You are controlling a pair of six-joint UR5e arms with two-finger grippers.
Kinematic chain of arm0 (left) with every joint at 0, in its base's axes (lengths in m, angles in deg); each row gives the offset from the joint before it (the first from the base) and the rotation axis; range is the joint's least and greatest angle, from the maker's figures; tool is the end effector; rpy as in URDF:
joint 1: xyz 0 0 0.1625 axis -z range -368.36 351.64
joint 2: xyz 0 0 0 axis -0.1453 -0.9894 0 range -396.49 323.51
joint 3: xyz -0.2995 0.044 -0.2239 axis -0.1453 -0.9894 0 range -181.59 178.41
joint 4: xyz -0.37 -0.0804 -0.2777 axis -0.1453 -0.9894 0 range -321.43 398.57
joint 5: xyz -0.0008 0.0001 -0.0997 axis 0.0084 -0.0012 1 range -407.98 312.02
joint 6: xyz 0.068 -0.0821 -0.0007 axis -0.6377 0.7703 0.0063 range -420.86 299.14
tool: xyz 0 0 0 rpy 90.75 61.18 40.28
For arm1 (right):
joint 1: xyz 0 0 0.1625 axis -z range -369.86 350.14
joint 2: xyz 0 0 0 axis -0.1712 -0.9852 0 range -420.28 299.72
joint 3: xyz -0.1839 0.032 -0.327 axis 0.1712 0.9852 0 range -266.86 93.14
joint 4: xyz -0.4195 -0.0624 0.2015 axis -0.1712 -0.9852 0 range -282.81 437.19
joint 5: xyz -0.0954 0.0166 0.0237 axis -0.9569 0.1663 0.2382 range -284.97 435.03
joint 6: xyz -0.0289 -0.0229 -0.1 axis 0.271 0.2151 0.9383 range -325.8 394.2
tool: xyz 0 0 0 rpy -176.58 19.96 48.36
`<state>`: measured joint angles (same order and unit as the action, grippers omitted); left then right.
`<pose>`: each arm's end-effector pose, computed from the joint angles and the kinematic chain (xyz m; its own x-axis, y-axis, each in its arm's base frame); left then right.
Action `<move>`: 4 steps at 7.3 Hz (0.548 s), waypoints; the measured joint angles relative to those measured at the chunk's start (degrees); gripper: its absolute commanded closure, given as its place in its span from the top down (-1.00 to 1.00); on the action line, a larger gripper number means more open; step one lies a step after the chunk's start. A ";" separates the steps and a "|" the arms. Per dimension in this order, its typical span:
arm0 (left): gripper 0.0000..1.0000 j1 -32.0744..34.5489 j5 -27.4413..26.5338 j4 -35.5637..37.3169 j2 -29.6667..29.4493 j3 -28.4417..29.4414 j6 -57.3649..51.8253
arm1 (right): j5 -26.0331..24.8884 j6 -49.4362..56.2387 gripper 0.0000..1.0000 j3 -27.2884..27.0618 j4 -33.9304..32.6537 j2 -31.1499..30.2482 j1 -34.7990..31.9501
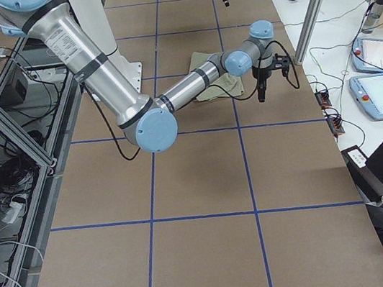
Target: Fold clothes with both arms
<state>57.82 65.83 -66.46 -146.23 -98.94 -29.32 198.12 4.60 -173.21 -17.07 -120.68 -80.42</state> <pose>0.1871 -0.6470 0.3174 0.7768 0.1711 -0.6060 0.1252 0.9012 0.4150 -0.1676 -0.7006 0.3390 0.7814 0.0250 0.6236 -0.0883 0.9936 0.0707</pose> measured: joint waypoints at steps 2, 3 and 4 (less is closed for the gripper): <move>1.00 10.99 4.16 2.63 5.06 2.04 -23.11 | 0.69 20.36 1.00 -1.57 -3.89 -6.46 -6.91; 1.00 15.35 7.36 3.11 7.44 4.17 -32.67 | 2.34 27.60 1.00 -1.69 -4.23 -9.89 -9.71; 1.00 18.07 9.47 3.16 9.98 6.40 -39.46 | 4.66 31.69 1.00 -2.00 -3.88 -13.31 -11.96</move>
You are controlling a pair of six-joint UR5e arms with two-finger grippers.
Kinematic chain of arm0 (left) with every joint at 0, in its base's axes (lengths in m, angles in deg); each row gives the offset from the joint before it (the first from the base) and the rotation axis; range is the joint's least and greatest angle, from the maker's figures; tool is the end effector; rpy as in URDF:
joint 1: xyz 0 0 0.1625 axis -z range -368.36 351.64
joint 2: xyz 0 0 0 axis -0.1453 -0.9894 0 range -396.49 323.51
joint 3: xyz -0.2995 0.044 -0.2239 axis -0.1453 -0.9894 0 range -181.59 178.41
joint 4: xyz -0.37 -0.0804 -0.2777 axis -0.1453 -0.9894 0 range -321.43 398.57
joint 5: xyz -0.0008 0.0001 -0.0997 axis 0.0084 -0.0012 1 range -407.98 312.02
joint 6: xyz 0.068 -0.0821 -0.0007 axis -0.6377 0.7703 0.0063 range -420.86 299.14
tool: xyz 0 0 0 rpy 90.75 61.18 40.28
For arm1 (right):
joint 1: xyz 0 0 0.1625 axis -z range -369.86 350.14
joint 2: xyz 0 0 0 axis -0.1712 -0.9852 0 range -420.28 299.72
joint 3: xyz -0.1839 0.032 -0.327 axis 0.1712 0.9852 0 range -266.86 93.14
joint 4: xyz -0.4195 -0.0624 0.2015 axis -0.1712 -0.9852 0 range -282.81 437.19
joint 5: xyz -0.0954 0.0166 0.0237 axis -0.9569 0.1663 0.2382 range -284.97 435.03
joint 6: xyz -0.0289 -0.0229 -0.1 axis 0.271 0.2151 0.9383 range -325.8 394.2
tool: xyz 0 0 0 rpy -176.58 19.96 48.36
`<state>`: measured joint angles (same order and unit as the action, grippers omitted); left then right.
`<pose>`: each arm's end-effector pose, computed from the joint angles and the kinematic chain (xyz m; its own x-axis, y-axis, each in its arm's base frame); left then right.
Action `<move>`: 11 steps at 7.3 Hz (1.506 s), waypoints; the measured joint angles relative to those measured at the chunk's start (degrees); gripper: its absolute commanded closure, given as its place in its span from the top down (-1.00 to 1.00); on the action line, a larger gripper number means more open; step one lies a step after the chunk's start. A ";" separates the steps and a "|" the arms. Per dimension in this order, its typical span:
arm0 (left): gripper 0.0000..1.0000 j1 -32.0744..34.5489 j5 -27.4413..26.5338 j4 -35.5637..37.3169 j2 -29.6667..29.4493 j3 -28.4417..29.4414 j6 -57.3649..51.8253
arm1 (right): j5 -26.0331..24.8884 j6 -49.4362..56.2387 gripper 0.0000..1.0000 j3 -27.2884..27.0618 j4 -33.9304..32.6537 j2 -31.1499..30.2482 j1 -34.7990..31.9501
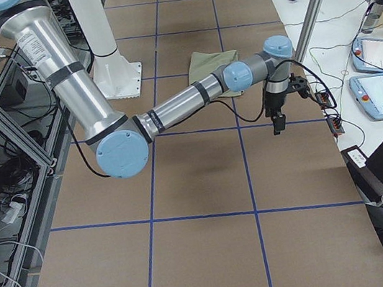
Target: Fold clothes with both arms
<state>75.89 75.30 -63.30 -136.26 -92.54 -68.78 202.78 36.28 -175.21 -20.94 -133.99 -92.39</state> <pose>-0.0110 -0.6369 0.4938 0.7902 0.4173 -0.4488 -0.2035 0.8694 0.4502 -0.0170 -0.6532 0.4826 0.7698 -0.2071 0.6037 0.1571 0.9783 0.1353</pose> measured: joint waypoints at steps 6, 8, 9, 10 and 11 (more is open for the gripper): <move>1.00 1.43 4.25 6.25 4.20 2.11 0.85 | 2.39 1.55 1.00 -2.31 0.81 -10.09 -1.72; 1.00 1.56 7.84 8.61 5.68 1.72 1.30 | 5.46 1.56 1.00 -2.31 0.86 -12.20 -3.19; 1.00 1.62 8.37 8.75 6.19 1.65 1.27 | 6.39 1.64 1.00 -2.38 0.95 -13.63 -3.95; 1.00 1.72 8.56 8.78 6.40 1.53 1.25 | 6.78 1.68 1.00 -2.45 0.99 -14.73 -4.77; 1.00 1.82 8.62 8.79 6.50 1.37 1.22 | 6.92 1.69 1.00 -2.54 1.01 -15.40 -5.98</move>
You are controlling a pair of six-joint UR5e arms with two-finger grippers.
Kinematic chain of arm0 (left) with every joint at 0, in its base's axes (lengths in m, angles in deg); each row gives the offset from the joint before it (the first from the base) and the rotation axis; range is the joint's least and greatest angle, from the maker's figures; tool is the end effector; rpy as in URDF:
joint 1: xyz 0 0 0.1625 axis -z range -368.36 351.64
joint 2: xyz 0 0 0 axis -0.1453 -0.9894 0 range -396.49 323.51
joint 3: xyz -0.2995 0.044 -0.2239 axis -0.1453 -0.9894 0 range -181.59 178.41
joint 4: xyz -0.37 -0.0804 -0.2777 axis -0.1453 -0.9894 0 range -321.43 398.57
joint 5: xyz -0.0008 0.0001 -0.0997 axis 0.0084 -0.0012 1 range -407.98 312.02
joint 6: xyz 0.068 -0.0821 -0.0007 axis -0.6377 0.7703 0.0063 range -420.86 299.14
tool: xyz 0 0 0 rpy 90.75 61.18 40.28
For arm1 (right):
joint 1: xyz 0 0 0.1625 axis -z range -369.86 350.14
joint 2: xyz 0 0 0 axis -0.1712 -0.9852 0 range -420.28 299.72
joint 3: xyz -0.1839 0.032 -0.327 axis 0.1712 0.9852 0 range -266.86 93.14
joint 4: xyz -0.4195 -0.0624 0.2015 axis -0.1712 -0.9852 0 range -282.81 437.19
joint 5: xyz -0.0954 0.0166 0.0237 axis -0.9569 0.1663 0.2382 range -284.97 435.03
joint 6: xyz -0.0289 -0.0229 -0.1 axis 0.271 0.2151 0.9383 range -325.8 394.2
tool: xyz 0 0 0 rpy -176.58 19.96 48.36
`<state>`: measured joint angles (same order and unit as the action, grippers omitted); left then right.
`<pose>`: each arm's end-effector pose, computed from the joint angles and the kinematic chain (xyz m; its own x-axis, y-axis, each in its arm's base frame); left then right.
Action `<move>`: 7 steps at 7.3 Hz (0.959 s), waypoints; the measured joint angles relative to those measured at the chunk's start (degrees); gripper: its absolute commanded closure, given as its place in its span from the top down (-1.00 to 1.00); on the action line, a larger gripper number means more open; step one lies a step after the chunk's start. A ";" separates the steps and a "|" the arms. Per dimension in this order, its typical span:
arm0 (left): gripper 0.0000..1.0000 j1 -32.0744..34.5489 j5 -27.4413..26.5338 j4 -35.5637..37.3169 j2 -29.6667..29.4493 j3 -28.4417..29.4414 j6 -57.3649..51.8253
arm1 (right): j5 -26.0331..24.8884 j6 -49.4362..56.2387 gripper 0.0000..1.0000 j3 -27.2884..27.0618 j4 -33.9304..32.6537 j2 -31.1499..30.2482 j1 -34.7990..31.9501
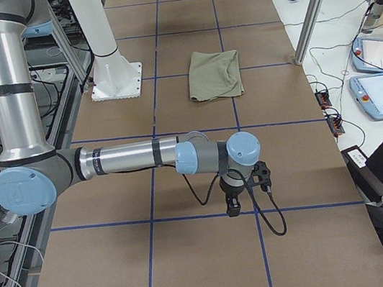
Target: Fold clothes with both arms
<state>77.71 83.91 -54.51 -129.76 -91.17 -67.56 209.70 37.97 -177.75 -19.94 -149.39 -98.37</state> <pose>-0.0223 -0.5815 0.5847 0.7250 0.2349 -0.6475 -0.1539 0.9715 0.1801 0.0441 -0.5494 0.6098 0.7094 -0.0184 0.7045 0.0726 0.9962 -0.0471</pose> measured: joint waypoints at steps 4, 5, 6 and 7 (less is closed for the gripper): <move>1.00 0.12 -0.27 -0.07 0.17 -0.08 -0.10 | -0.01 -0.91 1.00 -2.65 0.01 -2.31 -4.21; 1.00 0.17 -0.32 -0.08 0.19 -0.08 -0.04 | -0.10 -2.79 1.00 -4.54 0.01 -3.47 -4.44; 1.00 0.21 -0.30 -0.08 0.50 -0.09 0.56 | -0.24 -4.56 1.00 -5.85 0.01 -4.27 -4.52; 1.00 0.22 -0.22 -0.09 0.94 -0.25 2.38 | -0.32 -5.31 1.00 -6.26 0.03 -4.59 -4.54</move>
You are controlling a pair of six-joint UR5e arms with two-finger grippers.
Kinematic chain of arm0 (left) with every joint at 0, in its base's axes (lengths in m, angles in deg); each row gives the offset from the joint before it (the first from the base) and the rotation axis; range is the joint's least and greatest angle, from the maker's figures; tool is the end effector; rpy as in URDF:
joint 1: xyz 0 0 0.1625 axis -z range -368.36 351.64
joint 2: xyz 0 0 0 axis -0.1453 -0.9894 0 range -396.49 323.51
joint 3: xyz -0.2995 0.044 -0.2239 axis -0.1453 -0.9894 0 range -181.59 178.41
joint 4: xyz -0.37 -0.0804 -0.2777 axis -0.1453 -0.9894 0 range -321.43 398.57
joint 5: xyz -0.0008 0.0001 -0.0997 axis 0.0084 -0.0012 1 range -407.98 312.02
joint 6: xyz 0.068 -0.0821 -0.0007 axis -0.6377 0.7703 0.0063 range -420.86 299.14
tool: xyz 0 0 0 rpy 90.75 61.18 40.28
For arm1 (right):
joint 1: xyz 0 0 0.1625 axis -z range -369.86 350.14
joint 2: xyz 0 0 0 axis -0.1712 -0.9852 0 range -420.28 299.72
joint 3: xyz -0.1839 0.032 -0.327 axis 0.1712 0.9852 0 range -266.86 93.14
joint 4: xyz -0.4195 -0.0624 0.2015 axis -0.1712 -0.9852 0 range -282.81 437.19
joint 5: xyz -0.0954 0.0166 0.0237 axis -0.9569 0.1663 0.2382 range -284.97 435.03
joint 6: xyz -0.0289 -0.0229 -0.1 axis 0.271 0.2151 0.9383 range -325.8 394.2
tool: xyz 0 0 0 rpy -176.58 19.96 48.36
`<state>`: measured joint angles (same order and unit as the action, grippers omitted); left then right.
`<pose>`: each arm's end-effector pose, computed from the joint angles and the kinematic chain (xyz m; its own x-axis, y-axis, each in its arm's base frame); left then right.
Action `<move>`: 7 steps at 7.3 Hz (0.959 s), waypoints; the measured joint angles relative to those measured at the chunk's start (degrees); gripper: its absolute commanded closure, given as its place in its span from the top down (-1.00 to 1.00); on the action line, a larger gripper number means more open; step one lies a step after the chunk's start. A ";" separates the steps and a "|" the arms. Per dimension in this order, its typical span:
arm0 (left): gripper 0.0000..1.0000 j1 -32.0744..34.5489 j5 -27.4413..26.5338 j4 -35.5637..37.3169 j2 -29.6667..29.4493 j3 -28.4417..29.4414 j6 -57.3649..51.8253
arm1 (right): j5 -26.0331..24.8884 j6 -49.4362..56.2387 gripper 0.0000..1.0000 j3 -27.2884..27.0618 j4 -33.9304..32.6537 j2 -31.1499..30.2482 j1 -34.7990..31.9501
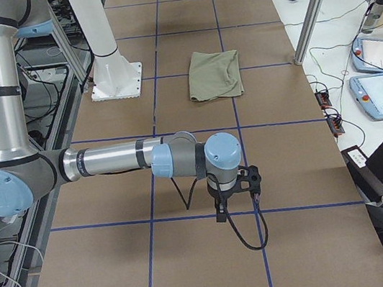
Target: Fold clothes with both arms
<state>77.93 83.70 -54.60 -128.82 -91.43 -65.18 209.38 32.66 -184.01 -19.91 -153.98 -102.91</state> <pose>-0.0252 -0.5748 0.5917 0.7344 0.1847 -0.6532 -0.1202 0.9824 0.1426 0.0863 -0.5159 0.5936 0.7100 0.1094 0.6956 -0.0723 0.9940 -0.0825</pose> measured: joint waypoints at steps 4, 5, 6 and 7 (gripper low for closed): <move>1.00 0.10 0.07 0.00 0.47 -1.08 6.33 | -0.05 -0.41 1.00 -0.02 0.07 0.00 -0.03; 1.00 0.11 0.07 0.00 0.48 -1.11 6.43 | -0.06 -0.40 1.00 0.01 0.07 0.07 -0.03; 1.00 0.11 0.07 0.00 0.48 -1.13 6.44 | -0.06 -0.39 1.00 0.02 0.07 0.13 -0.03; 1.00 0.11 0.07 0.00 0.48 -1.13 6.42 | -0.06 -0.39 1.00 0.02 0.07 0.16 -0.03</move>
<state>78.04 83.77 -54.60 -128.33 -92.56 -58.76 209.33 32.27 -183.99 -19.84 -153.81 -102.94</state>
